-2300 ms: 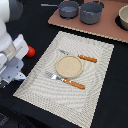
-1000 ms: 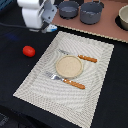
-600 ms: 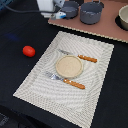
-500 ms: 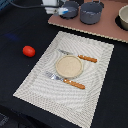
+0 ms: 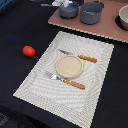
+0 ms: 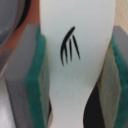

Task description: Place the pan onto the stove and place the fish and sausage into the pan.

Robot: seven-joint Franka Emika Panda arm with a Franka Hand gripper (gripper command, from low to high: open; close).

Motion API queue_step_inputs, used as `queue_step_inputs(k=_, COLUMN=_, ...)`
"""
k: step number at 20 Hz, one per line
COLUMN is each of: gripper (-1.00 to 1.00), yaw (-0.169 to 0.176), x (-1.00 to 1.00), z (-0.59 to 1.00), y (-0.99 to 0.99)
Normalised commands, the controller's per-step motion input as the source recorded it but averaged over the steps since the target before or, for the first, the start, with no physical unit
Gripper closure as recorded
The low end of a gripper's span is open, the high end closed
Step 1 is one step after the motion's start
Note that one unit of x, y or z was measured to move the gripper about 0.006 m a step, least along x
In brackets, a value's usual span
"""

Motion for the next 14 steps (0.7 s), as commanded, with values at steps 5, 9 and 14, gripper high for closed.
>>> queue_step_inputs(k=5, gripper=1.0, yaw=0.0, x=0.34, z=0.04, y=0.74)
queue_step_inputs(k=9, gripper=1.0, yaw=0.0, x=0.38, z=0.05, y=0.78)
queue_step_inputs(k=14, gripper=1.0, yaw=0.0, x=0.32, z=0.0, y=0.57)
